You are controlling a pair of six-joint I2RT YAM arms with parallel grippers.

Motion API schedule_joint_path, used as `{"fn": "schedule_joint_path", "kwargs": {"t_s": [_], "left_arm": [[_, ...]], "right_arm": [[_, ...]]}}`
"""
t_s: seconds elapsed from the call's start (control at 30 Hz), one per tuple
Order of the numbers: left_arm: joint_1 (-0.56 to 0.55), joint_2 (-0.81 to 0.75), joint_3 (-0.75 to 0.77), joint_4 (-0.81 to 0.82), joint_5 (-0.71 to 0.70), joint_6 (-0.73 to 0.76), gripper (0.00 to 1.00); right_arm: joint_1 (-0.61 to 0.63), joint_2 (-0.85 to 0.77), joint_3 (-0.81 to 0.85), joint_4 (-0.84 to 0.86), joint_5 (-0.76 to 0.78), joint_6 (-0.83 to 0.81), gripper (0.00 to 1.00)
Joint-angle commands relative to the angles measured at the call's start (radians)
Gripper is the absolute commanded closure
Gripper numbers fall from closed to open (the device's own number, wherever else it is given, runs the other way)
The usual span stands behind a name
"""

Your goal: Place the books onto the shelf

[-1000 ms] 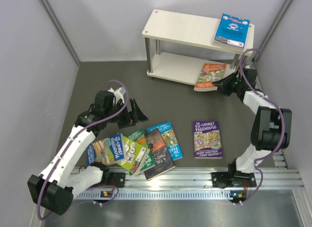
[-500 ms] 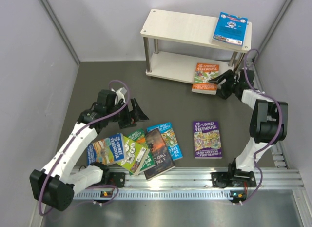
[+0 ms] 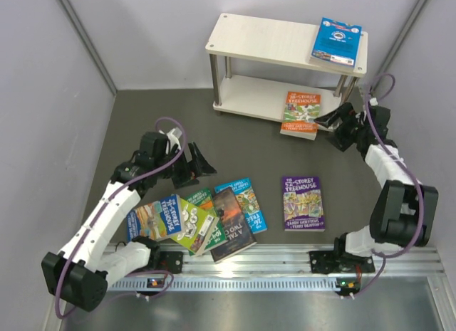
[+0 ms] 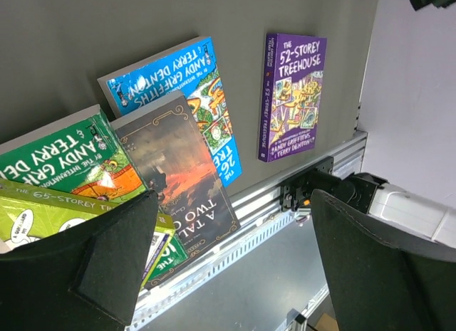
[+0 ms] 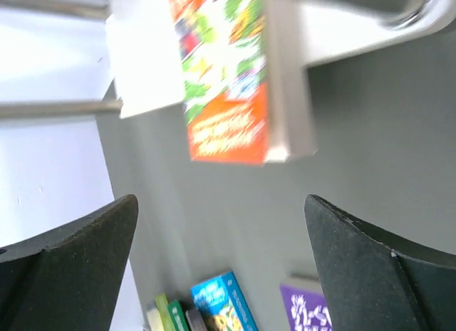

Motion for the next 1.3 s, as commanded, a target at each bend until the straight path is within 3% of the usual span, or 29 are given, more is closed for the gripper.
{"fn": "schedule_joint_path", "kwargs": {"t_s": [0.0, 0.03, 0.1, 0.13, 0.17, 0.2, 0.4, 0.5, 0.57, 0.73, 0.9, 1.27], "left_arm": [[0.000, -0.023, -0.012, 0.038, -0.007, -0.007, 0.08], [0.000, -0.024, -0.016, 0.038, -0.005, -0.008, 0.08], [0.000, -0.027, -0.024, 0.047, -0.002, -0.013, 0.08], [0.000, -0.029, -0.027, 0.050, -0.002, -0.015, 0.09], [0.000, -0.032, -0.032, 0.053, -0.002, -0.018, 0.09], [0.000, -0.035, -0.038, 0.058, 0.000, -0.018, 0.11], [0.000, -0.046, -0.035, 0.041, 0.009, -0.010, 0.15], [0.000, -0.046, -0.010, 0.004, 0.000, 0.005, 0.16], [0.000, -0.050, 0.002, -0.023, -0.007, 0.011, 0.16], [0.000, -0.070, 0.033, -0.068, -0.030, 0.013, 0.16], [0.000, -0.077, 0.069, -0.105, -0.063, 0.030, 0.16], [0.001, -0.046, 0.105, -0.122, -0.103, 0.059, 0.16]], "right_arm": [[0.031, -0.140, -0.044, -0.042, -0.043, -0.083, 0.00], [0.042, -0.164, -0.059, -0.048, -0.043, -0.089, 0.07], [0.089, -0.232, -0.126, -0.030, -0.034, -0.080, 0.37], [0.109, -0.252, -0.150, -0.030, -0.017, -0.059, 0.81], [0.150, -0.278, -0.197, -0.024, 0.024, -0.043, 0.96], [0.170, -0.286, -0.220, 0.004, 0.043, -0.028, 1.00], [0.321, -0.212, -0.409, 0.335, 0.140, 0.240, 1.00], [0.339, -0.111, -0.420, 0.582, 0.169, 0.359, 1.00], [0.339, -0.030, -0.376, 0.620, 0.184, 0.393, 1.00], [0.353, 0.129, -0.264, 0.677, 0.242, 0.460, 1.00], [0.358, 0.205, -0.133, 0.592, 0.324, 0.469, 1.00], [0.324, 0.325, 0.060, 0.472, 0.327, 0.430, 1.00]]}}
